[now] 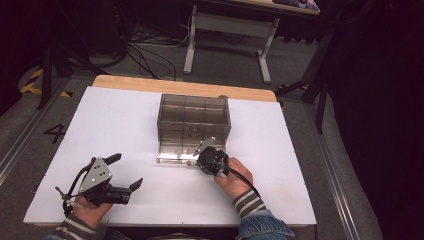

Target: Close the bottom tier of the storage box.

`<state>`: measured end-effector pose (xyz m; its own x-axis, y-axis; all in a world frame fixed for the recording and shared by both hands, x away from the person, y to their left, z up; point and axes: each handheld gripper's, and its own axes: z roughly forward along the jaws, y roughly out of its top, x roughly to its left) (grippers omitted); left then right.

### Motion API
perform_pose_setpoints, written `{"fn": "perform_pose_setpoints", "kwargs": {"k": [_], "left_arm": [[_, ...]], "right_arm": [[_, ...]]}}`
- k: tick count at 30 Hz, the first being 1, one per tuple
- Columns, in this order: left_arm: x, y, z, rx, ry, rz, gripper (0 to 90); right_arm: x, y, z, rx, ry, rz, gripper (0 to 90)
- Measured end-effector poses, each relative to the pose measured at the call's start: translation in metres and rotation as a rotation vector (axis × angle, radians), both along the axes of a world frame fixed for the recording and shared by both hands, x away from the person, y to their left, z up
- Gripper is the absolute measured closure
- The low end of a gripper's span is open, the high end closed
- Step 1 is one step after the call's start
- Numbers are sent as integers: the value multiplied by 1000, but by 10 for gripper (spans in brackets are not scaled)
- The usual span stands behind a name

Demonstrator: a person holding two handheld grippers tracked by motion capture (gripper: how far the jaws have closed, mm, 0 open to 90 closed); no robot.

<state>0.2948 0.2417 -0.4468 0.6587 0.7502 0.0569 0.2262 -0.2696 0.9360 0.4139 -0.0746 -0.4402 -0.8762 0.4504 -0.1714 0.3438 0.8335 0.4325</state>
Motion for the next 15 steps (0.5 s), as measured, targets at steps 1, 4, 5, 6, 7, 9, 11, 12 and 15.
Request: {"fn": "perform_pose_setpoints", "kwargs": {"k": [1, 4, 5, 6, 7, 9, 11, 12, 15], "left_arm": [[0, 0, 0, 8, -2, 1, 6], [-2, 1, 0, 1, 1, 3, 5], [-2, 2, 0, 1, 0, 5, 5], [-2, 2, 0, 4, -2, 7, 5], [-3, 3, 0, 5, -1, 10, 5], [-4, 4, 0, 4, -2, 12, 5], [-5, 4, 0, 4, -1, 15, 5], [-5, 5, 0, 7, -2, 16, 5], [-7, 6, 0, 3, 2, 21, 5]], "right_arm": [[0, 0, 0, -1, -3, -2, 899], [2, 1, -1, 5, -8, -6, 899], [2, 1, 0, 3, -11, -9, 899], [3, 1, -1, 7, -11, -11, 899], [4, 1, -1, 11, -11, -13, 899], [5, 1, -1, 16, -15, -18, 899], [7, 1, -2, 20, -19, -23, 899], [8, 1, -2, 20, -23, -26, 899], [10, 0, -2, 25, -29, -34, 899]]}}
